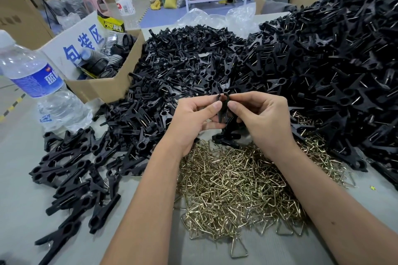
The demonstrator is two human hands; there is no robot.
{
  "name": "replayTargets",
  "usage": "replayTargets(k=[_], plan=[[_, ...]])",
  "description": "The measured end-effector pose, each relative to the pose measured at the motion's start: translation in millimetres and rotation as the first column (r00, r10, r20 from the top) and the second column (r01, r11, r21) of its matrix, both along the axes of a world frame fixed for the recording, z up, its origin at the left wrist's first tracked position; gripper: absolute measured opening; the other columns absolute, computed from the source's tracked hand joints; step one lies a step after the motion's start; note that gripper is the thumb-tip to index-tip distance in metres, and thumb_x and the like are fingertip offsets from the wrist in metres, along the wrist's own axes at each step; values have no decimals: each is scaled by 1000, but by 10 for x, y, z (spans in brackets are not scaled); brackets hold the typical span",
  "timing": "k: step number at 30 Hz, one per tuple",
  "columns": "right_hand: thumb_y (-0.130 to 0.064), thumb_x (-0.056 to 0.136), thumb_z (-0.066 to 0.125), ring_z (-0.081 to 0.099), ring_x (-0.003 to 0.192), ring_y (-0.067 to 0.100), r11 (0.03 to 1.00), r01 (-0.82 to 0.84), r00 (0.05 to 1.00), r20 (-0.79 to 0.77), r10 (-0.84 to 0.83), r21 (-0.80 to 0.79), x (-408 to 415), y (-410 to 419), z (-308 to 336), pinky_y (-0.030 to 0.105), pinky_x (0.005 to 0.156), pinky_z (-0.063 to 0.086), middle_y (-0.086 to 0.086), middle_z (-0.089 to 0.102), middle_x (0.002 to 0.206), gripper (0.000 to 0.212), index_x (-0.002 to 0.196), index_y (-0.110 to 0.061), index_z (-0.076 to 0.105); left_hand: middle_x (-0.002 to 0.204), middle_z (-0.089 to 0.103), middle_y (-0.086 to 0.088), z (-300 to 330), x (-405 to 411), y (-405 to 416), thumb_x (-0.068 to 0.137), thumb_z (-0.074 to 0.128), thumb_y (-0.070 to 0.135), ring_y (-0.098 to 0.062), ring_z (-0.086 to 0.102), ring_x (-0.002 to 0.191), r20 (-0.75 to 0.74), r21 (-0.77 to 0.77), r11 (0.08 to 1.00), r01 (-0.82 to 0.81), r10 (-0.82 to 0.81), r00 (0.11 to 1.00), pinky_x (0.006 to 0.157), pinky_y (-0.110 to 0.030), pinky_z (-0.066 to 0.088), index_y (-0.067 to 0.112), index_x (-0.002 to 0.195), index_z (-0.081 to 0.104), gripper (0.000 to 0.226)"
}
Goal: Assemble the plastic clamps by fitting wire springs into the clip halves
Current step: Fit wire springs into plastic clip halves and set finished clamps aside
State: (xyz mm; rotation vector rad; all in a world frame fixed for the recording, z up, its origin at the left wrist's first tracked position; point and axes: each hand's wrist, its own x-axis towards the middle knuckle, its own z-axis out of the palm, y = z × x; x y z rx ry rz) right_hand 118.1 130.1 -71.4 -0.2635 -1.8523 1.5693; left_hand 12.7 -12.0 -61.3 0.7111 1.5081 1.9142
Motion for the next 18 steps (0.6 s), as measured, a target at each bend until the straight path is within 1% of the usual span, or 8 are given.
replayTargets(k=[5,9,11,12,14,15,16,18], plan=[[-11,89,81,74,71,11,1000,3,1000,1,-3,-16,11,-3,10,21,65,56,-2,80,85,14,100,-20,81,105,79,-15,-16,-20,-4,99,64,5,-24,76,87,1,-9,1000,-26,26,1000,68,-27,62,13,113,78,21],[-9,89,81,76,79,11,1000,-21,1000,-1,21,0,13,-4,8,20,69,57,-4,81,89,15,100,-19,81,99,79,-10,-28,-14,-7,99,64,5,-17,76,80,-15,-8,1000,13,-13,1000,68,-27,62,15,110,79,21],[-9,89,81,76,78,9,1000,-28,999,15,28,-2,21,-2,15,19,69,57,-5,80,88,15,100,-18,82,99,78,-11,-32,-25,-9,98,66,5,-15,73,80,-36,-25,1000,-5,4,999,69,-28,62,12,117,78,23],[-10,89,80,76,77,10,999,-35,999,27,35,-7,26,-1,25,19,68,57,-4,80,87,14,100,-18,82,96,76,-10,-34,-34,-11,98,67,5,-14,71,79,-44,-29,1000,-8,6,999,69,-29,63,12,122,76,27],[-11,91,79,77,77,15,997,-69,996,51,71,-34,48,15,62,22,65,59,1,80,85,12,100,-19,82,83,70,-2,-28,-42,-29,95,70,5,-12,68,74,-34,-8,1000,24,-25,999,71,-31,63,17,132,70,39],[-12,91,79,78,78,20,994,-97,993,56,101,-58,63,27,85,24,63,61,4,80,85,12,99,-19,83,79,66,1,-19,-42,-42,94,71,6,-12,67,72,-28,12,999,50,-49,998,71,-32,63,18,134,69,42],[-12,91,79,78,78,26,989,-126,990,61,131,-80,76,40,107,28,61,63,6,80,86,11,99,-18,83,78,66,2,-6,-39,-54,92,73,7,-13,69,72,-34,26,997,70,-69,997,70,-32,64,16,133,70,43],[-13,90,80,78,80,32,987,-144,986,77,150,-78,89,61,142,37,66,66,9,79,85,8,96,-17,83,86,71,-4,26,-39,-75,84,78,9,-22,74,76,-70,28,997,70,-68,995,69,-32,65,11,121,75,37]])
